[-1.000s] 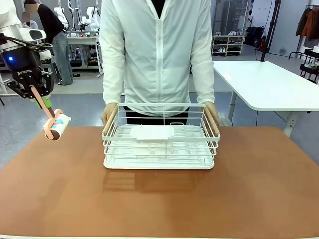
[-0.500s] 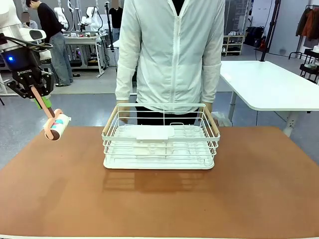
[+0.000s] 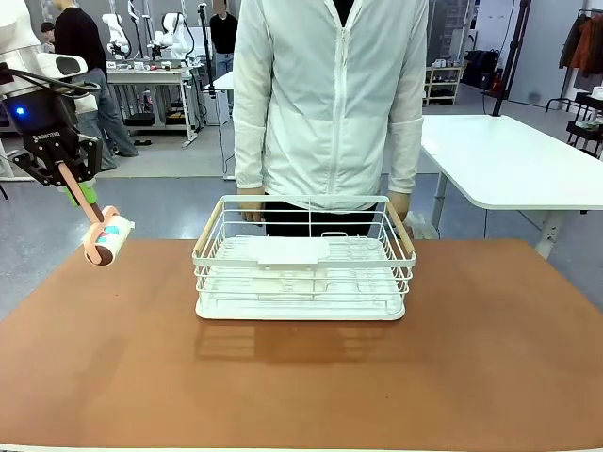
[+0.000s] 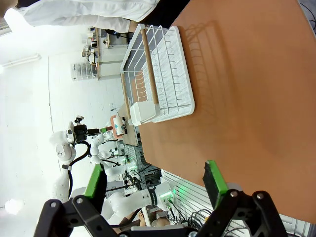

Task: Clean the table.
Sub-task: Place the Lint Roller down when the Dish drying rack is positioned in the middle of the table.

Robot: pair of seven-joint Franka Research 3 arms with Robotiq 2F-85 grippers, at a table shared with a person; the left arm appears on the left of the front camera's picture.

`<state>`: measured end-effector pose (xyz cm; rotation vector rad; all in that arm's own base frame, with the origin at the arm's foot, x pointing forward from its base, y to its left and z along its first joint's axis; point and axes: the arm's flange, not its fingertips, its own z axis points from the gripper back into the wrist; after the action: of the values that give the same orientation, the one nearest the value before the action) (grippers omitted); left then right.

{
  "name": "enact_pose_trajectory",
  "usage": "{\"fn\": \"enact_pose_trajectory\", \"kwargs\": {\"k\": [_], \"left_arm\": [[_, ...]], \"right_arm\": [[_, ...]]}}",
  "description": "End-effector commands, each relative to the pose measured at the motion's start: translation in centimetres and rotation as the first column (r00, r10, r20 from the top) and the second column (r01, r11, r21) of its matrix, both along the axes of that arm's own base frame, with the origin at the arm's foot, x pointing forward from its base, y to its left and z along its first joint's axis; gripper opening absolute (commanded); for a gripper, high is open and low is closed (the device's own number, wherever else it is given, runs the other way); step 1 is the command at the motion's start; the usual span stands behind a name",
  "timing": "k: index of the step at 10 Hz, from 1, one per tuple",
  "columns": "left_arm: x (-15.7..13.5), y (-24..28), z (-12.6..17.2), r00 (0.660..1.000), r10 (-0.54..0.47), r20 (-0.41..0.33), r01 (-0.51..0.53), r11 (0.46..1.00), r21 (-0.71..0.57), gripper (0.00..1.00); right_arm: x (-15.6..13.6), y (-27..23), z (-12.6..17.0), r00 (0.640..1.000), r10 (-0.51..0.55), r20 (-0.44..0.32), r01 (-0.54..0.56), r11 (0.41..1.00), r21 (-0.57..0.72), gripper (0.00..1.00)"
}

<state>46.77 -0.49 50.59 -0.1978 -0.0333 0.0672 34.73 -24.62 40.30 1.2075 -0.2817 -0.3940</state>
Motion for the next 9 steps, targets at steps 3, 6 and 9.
{"fn": "enact_pose_trajectory", "kwargs": {"k": [3, 6, 9], "left_arm": [[0.0, 0.0, 0.0, 1.0, 0.0, 0.0, 0.0, 1.0, 0.0, 0.21], [11.5, 2.5, 2.3, 0.786, 0.525, -0.325, -0.614, 0.722, -0.319, 0.21], [13.2, 1.4, -0.6, 0.539, 0.797, -0.271, -0.84, 0.488, -0.237, 0.21]], "right_arm": [[-0.1, 0.3, 0.2, 1.0, -0.004, 0.024, 0.004, 1.0, 0.009, 1.0], [-0.1, 0.3, 0.2, 1.0, -0.004, 0.024, 0.004, 1.0, 0.009, 1.0], [-0.1, 0.3, 0.2, 1.0, -0.004, 0.024, 0.004, 1.0, 0.009, 1.0]]}}
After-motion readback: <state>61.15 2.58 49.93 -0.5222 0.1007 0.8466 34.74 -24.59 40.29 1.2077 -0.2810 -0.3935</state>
